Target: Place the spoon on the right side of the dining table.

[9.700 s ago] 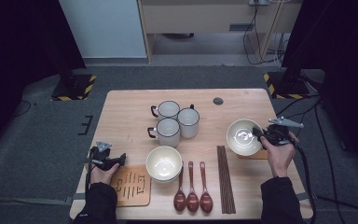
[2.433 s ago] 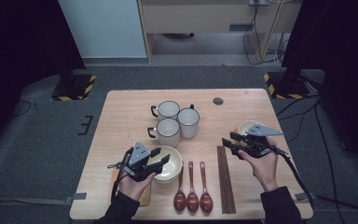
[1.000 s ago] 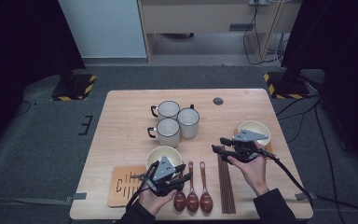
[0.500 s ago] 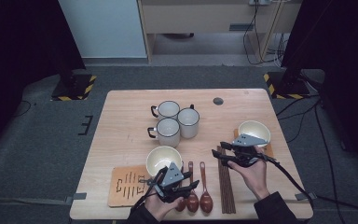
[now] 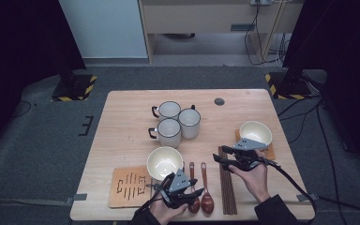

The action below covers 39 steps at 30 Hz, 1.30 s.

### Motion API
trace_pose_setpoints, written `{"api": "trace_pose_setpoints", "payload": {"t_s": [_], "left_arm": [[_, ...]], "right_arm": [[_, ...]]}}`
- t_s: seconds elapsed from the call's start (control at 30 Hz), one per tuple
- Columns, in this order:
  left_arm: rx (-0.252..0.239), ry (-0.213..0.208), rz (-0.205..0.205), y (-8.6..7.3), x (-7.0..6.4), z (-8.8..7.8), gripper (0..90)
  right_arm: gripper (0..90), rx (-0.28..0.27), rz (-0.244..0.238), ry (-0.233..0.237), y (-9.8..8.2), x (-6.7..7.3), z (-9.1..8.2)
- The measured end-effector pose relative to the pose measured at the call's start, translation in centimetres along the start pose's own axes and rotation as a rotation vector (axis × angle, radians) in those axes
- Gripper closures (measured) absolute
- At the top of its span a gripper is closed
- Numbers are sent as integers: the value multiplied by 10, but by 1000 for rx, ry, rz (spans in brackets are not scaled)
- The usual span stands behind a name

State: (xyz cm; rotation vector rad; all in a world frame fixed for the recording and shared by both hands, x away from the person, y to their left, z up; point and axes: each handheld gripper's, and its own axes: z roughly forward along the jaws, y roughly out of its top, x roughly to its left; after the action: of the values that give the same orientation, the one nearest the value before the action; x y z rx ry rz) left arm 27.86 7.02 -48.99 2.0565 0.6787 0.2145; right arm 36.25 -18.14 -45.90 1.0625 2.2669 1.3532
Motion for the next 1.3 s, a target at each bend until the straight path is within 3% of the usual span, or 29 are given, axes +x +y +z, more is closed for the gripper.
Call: {"api": "trace_pose_setpoints", "payload": {"t_s": [0.4, 1.3], "left_arm": [[56, -36, 18, -9, -5, 14, 550], [130, -98, 67, -18, -9, 35, 366]], "right_arm": [[438, 15, 6, 7, -6, 2, 3], [443, 71, 26, 22, -17, 10, 19]]}}
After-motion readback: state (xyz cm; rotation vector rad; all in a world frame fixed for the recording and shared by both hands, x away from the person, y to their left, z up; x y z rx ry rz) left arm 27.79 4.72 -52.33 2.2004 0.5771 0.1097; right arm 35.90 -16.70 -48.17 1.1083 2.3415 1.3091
